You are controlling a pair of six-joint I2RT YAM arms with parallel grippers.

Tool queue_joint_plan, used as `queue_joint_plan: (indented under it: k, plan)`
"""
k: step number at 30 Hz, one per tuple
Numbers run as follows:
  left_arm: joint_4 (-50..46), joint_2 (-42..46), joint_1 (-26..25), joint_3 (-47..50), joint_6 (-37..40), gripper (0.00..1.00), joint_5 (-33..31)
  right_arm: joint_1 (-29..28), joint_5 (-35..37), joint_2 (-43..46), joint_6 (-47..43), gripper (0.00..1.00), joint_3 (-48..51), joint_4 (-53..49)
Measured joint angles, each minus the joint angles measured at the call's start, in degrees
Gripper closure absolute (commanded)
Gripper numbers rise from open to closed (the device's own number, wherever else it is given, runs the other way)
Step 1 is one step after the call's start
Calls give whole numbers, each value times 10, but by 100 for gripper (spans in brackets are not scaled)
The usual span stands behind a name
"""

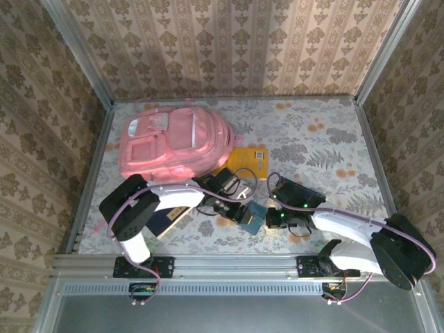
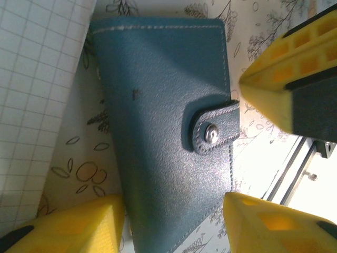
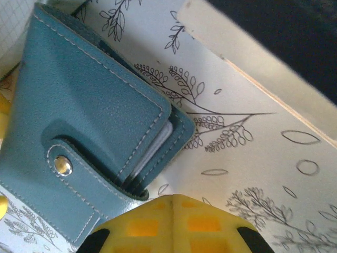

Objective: Pack the student bag

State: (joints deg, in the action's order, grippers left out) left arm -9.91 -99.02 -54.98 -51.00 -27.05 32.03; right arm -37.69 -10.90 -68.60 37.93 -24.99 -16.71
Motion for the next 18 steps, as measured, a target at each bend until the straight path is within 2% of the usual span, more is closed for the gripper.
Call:
queue_joint_plan:
  k: [9, 18]
  plan:
    - [21, -22, 7, -16, 0, 49, 23, 6, -17, -35, 5, 93, -16, 0]
    - [37, -23, 15, -3, -9, 69, 40, 7, -18, -42, 14, 94, -20, -3]
